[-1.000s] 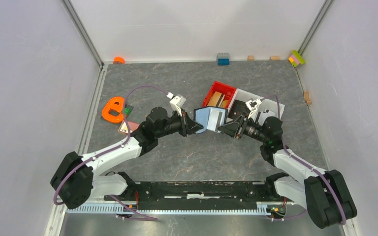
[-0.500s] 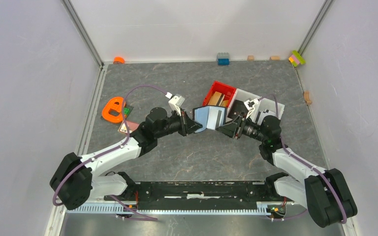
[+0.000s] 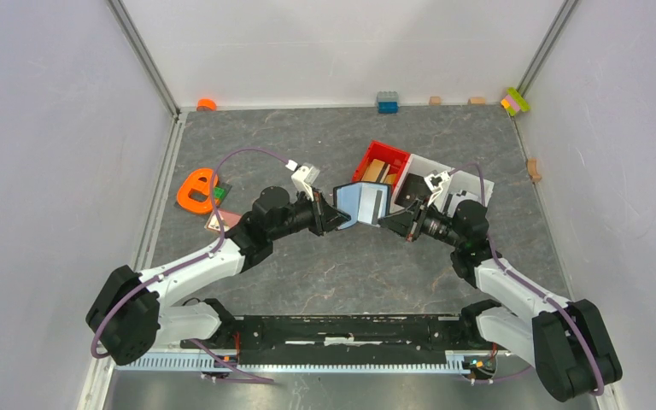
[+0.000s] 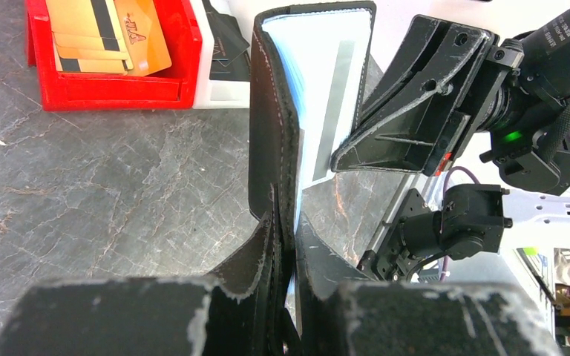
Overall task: Take the credit cards out of the card holder
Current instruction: Remove the credit card from the card holder.
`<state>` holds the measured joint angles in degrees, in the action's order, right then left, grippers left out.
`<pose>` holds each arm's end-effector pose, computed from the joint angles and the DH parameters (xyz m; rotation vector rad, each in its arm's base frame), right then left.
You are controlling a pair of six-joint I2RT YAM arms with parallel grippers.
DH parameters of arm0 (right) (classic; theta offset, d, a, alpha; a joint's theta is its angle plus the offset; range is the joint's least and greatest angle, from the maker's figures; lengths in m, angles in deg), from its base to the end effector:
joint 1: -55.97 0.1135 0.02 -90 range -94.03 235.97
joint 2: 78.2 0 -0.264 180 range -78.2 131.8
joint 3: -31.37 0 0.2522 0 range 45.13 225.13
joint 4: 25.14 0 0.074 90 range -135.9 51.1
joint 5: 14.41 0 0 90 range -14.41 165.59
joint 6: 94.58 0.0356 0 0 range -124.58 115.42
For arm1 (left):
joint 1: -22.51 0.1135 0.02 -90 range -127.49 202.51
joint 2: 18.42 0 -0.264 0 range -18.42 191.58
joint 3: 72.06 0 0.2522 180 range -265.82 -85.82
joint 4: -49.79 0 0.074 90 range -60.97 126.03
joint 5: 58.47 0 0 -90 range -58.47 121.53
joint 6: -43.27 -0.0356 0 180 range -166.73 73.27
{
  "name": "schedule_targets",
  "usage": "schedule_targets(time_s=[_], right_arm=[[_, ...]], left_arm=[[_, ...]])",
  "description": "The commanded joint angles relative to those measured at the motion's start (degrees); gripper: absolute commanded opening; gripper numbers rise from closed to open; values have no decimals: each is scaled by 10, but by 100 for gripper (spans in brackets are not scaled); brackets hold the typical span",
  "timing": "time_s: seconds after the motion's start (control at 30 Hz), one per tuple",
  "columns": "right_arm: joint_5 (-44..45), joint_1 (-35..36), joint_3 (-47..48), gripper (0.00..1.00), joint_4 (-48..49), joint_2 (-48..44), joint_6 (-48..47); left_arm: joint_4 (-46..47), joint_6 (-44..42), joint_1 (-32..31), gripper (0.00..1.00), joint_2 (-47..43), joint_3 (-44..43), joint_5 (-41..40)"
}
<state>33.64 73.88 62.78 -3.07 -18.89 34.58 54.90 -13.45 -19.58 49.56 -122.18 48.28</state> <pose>0.1907 0.0866 0.2123 -0.2704 1.8156 1.3325 0.1909 -0.1862 0.2570 0.3762 1.9148 -1.1724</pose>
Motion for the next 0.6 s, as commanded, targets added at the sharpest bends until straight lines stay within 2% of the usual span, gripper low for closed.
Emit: schedule_targets(time_s=[0.0,0.13,0.2,0.3,0.47,0.57], right_arm=[[-3,3,25,2,11,4,-2],[-8,2,23,0,22,8,8],[-8,3,22,0,22,7,8],[-8,2,22,1,23,8,7],[-13,3,22,19,31,9,7],[-12,3,21,22,30,8,8]], left_arm=[[17,-23,2,4,-16,-4,-10],[7,-26,2,6,-20,-4,-26],[5,-29,2,5,-20,-3,-31],[26,-28,2,2,-18,0,-1],[55,-19,2,2,3,-7,55],[54,-20,1,2,3,-6,49]])
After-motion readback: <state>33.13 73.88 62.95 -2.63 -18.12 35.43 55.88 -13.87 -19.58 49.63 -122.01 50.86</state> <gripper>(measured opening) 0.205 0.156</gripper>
